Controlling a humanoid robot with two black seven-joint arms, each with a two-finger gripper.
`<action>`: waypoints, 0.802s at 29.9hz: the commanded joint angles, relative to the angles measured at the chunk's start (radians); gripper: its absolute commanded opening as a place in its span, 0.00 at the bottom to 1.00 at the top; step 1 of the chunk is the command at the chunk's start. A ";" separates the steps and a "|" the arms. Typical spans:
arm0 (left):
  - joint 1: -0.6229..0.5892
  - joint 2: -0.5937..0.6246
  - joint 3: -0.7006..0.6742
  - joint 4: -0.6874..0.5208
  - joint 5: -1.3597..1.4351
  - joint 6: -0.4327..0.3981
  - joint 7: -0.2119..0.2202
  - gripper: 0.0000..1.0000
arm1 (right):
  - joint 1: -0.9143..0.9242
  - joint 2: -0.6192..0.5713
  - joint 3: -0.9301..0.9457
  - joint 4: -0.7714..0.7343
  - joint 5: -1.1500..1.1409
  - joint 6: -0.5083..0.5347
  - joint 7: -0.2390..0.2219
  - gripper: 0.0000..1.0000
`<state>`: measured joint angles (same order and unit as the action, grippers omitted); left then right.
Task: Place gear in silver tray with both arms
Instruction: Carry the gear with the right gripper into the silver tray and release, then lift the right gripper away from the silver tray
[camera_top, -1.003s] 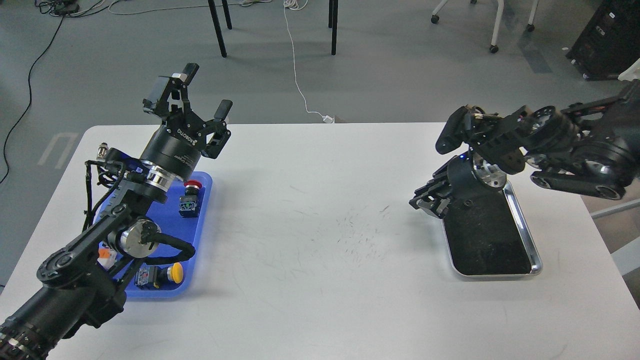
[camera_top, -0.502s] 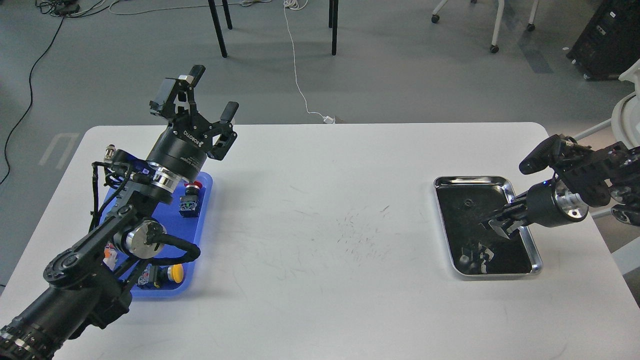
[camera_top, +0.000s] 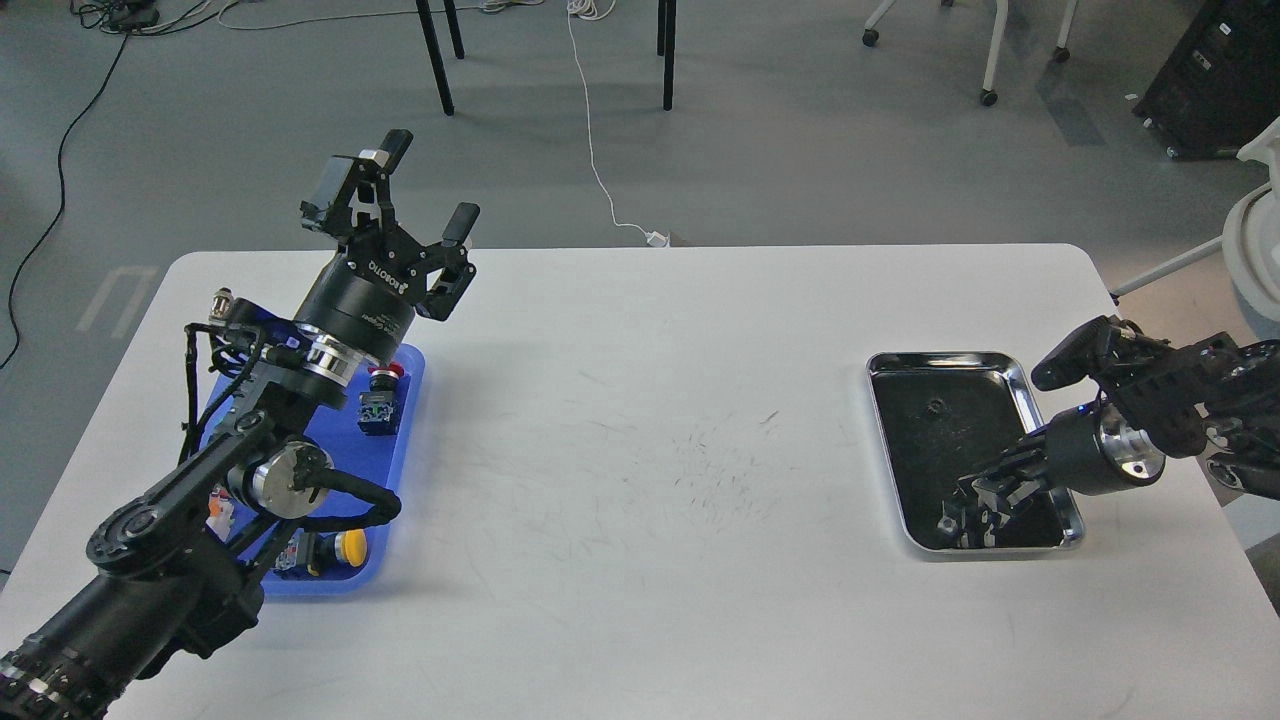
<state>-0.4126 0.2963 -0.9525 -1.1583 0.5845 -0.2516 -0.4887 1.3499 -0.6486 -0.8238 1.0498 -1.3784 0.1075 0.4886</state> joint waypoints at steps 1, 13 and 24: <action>0.000 0.001 0.001 0.000 0.000 0.000 0.000 0.98 | -0.001 -0.014 0.046 0.009 0.005 0.000 0.000 0.84; 0.000 0.006 0.009 0.000 0.001 0.009 0.000 0.98 | -0.184 -0.140 0.592 0.030 0.561 -0.012 0.000 0.99; 0.041 0.006 0.029 0.022 0.001 -0.001 0.094 0.98 | -0.543 -0.025 1.110 0.102 1.214 -0.037 0.000 0.99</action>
<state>-0.3997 0.3173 -0.9200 -1.1403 0.5879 -0.2515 -0.4585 0.8959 -0.7202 0.1507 1.1441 -0.2845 0.0736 0.4885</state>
